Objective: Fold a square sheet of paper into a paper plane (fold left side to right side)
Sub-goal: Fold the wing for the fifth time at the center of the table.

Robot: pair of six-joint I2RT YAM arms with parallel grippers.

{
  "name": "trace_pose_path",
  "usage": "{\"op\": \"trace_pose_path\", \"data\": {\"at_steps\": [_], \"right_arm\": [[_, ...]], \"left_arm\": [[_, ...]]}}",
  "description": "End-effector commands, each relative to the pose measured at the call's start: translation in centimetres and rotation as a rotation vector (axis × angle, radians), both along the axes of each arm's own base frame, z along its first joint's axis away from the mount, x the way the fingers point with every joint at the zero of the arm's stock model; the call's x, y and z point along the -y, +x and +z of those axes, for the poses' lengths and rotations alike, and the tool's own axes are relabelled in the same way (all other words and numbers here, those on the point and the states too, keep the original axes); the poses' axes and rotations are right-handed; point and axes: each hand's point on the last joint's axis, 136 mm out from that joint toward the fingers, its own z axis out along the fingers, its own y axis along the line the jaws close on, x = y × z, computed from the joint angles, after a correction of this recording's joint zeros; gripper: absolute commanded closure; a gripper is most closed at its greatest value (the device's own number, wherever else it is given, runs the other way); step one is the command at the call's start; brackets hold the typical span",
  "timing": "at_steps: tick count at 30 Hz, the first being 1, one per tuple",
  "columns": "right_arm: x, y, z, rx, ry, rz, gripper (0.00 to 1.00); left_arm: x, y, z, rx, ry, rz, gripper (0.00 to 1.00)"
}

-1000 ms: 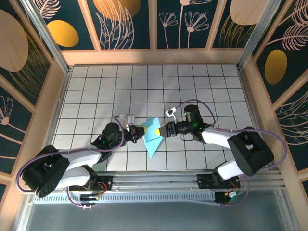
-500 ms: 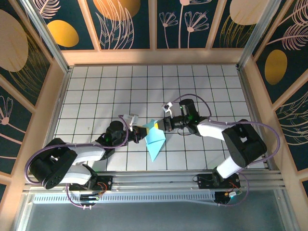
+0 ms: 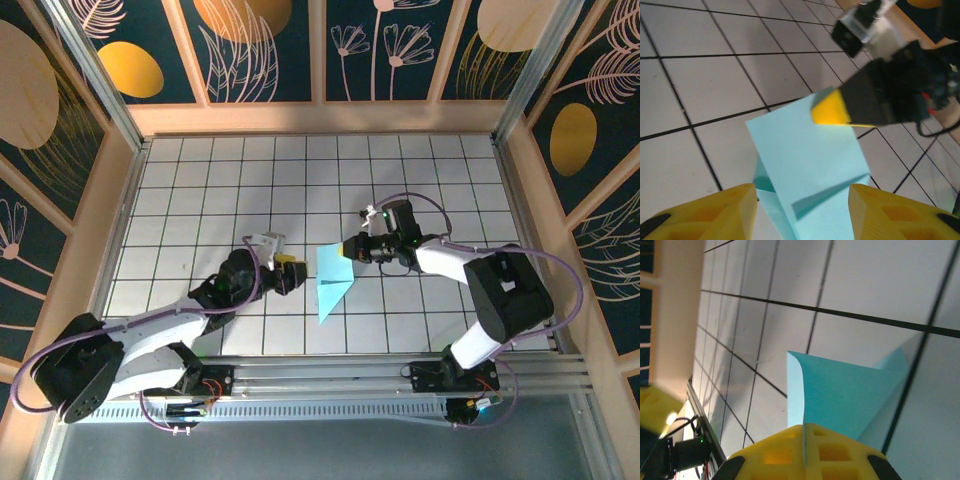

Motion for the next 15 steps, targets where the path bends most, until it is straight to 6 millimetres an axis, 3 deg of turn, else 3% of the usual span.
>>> {"op": "trace_pose_path", "data": {"at_steps": [1,10,15], "right_arm": [[1.0,0.5,-1.5,-0.119,-0.066,-0.087,1.0],[2.0,1.3,-3.0,-0.221,-0.103,-0.148,1.0],[2.0,1.4,-3.0,-0.231,-0.091,-0.156,1.0]], "left_arm": [[0.6,-1.3,-0.9,0.012,0.163,-0.024,0.49],[6.2,-5.0,-4.3,0.037,0.522,-0.125,0.49],[8.4,-5.6,-6.7,0.053,0.697,-0.137,0.47]]}}
